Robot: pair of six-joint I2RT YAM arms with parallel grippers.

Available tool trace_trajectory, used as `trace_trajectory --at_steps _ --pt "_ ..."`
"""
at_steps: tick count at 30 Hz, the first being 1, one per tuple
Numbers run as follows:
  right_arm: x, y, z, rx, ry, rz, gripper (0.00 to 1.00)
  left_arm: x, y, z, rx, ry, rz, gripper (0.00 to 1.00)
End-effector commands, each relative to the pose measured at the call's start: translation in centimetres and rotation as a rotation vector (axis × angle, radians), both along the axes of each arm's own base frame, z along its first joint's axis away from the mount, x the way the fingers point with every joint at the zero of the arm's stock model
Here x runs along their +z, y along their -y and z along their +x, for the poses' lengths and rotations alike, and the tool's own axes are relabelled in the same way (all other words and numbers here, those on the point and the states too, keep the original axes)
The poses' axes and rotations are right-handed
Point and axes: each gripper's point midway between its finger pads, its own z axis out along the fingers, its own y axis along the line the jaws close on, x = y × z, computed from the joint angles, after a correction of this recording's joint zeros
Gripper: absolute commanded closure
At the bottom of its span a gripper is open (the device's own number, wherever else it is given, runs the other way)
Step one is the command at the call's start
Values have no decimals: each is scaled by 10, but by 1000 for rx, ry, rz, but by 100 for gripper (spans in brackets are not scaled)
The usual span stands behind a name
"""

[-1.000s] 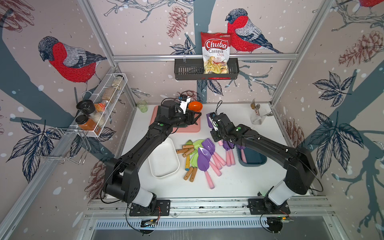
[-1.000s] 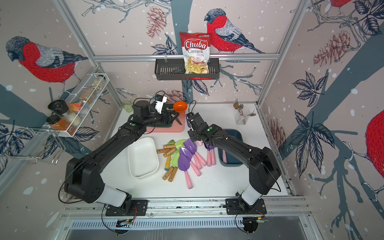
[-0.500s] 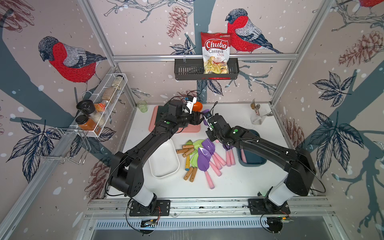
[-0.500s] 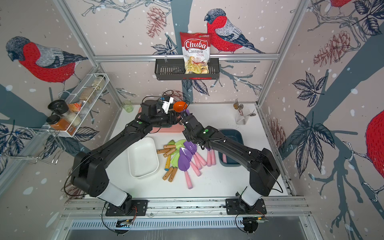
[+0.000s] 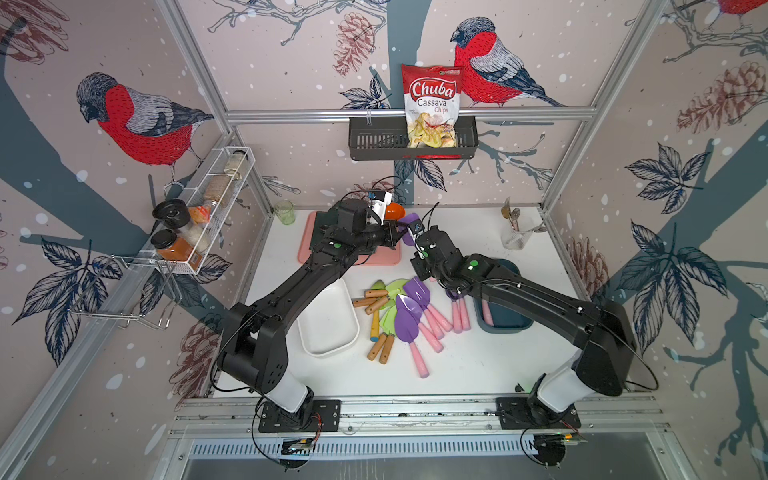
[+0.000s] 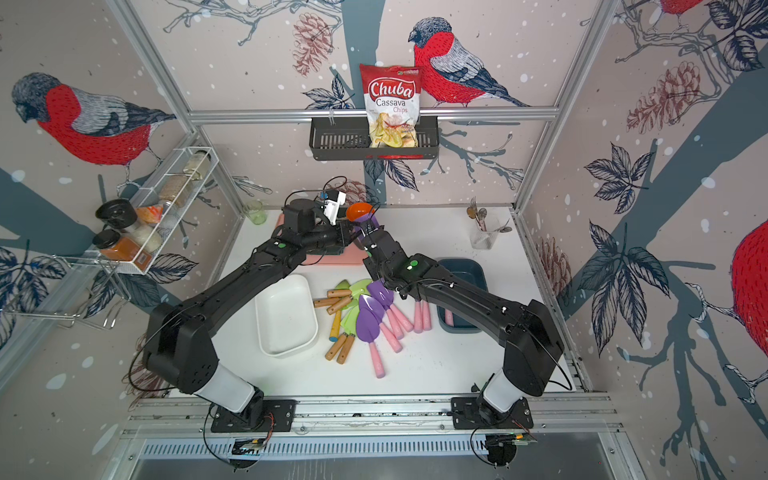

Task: Sort the small shovels by color and place them into the storage box
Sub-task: Pick up the shovel from the center of the board.

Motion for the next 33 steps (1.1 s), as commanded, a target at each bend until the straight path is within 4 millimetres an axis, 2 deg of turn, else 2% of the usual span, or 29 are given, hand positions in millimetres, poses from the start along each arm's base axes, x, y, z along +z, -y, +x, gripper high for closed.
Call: trace_trajectory --at_steps 1,2,5,10,15,19,27,30,33 --pt "12 -4 -2 45 -9 67 65 21 6 -6 -47 52 -54 100" --pt "13 -2 -4 58 -38 93 57 21 6 -5 -47 54 -54 100" --pt "13 4 -13 119 -139 193 43 20 8 -7 -66 64 -57 100" --pt "22 18 -24 185 -246 364 40 24 11 -12 -106 81 -80 100" --pt "31 29 -25 221 -273 475 48 28 16 -17 -151 98 -101 100" --pt "29 35 -22 222 -302 499 49 30 18 -20 -175 107 -114 100" --pt "20 24 -24 269 -378 505 52 30 19 -20 -183 106 -117 100" --pt "20 21 -23 273 -385 503 62 30 19 -20 -185 107 -117 100" --pt "20 23 -21 271 -386 487 81 30 20 -20 -185 106 -117 100"
